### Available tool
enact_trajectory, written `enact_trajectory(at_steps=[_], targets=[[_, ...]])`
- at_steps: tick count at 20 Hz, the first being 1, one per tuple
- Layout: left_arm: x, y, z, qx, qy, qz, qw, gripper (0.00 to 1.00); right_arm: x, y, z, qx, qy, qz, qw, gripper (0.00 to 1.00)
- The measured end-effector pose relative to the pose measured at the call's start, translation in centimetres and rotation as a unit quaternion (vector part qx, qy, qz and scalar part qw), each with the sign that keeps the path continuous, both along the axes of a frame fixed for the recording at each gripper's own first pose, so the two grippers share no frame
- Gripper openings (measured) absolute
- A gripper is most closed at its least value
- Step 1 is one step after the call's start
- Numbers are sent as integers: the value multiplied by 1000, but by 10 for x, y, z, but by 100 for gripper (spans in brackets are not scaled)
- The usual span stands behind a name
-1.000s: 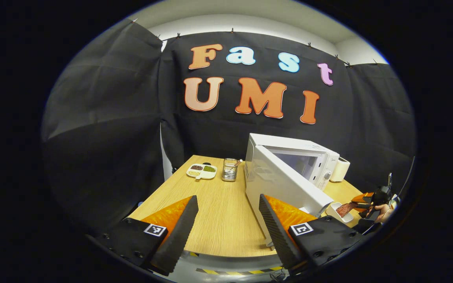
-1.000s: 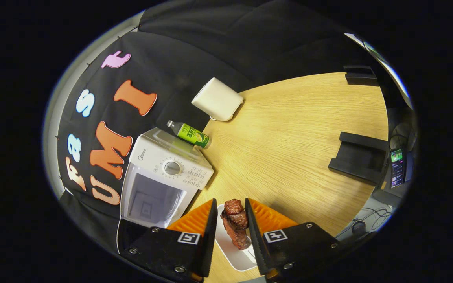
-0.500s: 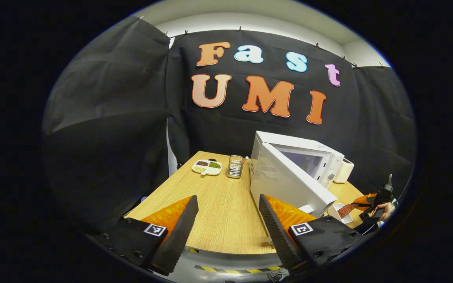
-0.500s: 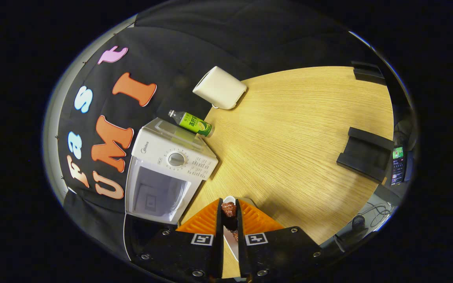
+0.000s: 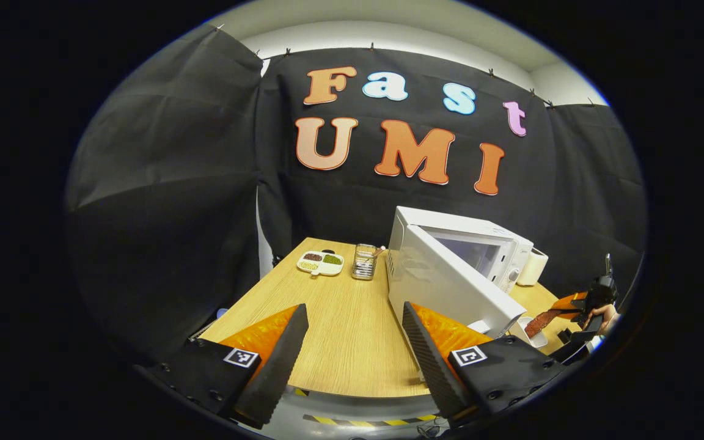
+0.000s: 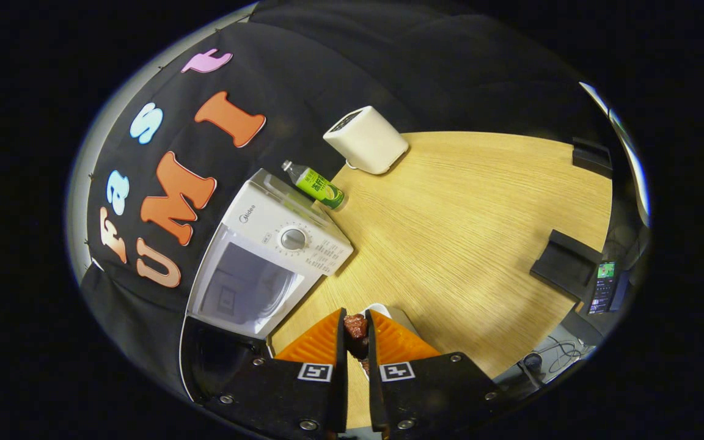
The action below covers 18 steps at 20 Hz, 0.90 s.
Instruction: Open the microwave oven with the left hand, put the food in, and close the microwave oven.
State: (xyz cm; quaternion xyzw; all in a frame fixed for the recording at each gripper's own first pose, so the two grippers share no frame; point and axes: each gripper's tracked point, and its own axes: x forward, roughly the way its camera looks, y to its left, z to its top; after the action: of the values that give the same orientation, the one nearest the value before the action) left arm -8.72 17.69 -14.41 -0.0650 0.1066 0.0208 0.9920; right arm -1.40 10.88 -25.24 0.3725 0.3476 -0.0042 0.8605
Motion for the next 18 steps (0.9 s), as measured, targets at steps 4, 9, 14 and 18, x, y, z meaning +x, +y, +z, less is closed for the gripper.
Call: enact_trajectory(at_steps=[4, 9, 14, 18], targets=[[-1, 18, 11, 16, -13, 1, 1000, 96, 0, 12, 36, 27, -27, -7, 999, 14], [-7, 39, 31, 40, -28, 4, 999, 96, 8, 42, 74, 62, -61, -7, 996, 14], [-20, 59, 53, 23, -48, 25, 998, 97, 22, 88, 107, 96, -89, 13, 991, 14], [-37, 94, 52, 111, -44, 81, 989, 96, 37, 130, 125, 131, -104, 26, 986, 13]])
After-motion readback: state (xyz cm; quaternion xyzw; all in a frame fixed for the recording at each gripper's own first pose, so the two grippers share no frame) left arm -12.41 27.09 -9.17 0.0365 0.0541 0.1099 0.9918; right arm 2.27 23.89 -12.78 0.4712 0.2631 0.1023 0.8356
